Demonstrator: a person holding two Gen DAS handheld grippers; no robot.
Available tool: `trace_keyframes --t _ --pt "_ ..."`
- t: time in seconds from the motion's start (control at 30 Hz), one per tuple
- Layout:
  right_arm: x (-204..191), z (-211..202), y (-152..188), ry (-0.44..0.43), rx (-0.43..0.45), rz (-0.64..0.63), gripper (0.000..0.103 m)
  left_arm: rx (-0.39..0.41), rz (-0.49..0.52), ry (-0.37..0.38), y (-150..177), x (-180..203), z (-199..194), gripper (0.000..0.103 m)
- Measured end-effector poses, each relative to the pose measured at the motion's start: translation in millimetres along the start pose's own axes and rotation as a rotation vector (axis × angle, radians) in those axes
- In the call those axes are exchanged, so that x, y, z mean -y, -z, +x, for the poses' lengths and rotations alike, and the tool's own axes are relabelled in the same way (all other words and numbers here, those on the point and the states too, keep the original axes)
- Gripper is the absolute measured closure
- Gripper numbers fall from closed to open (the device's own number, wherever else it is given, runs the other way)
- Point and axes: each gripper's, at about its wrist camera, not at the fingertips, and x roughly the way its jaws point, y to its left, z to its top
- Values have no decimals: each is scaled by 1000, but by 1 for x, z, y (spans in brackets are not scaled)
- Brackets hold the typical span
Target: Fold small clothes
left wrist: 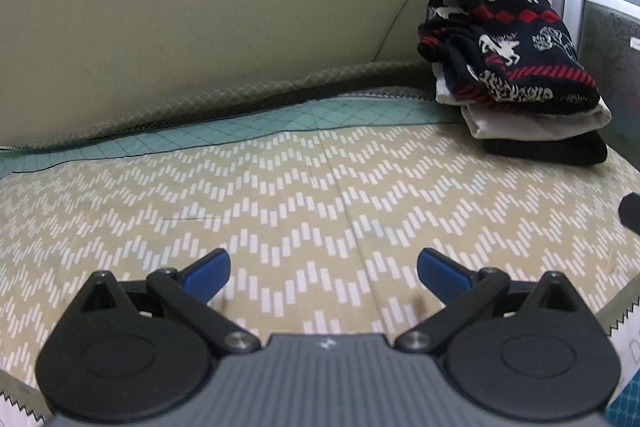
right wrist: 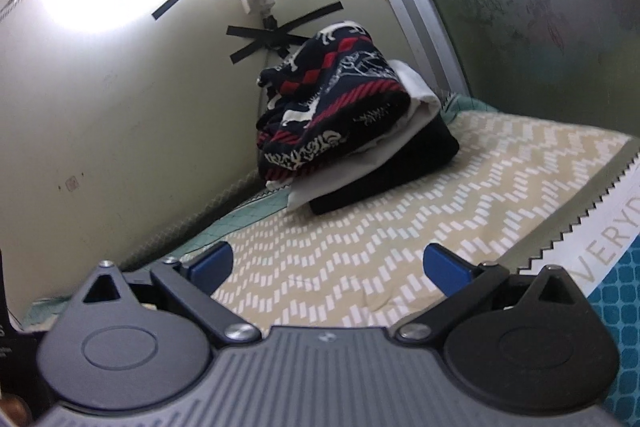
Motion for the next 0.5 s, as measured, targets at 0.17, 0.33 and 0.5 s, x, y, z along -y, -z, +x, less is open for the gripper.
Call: trace_keyframes --t 0.17,0.33,0.5 --pt "-7 2 1 3 -4 -18 6 6 -11 -6 0 -3 -3 0" --pt "-8 2 2 11 -3 -10 6 41 13 -33 0 -2 -10 0" --pt "-13 1 2 2 -1 -38 6 89 45 -55 -1 2 -21 0"
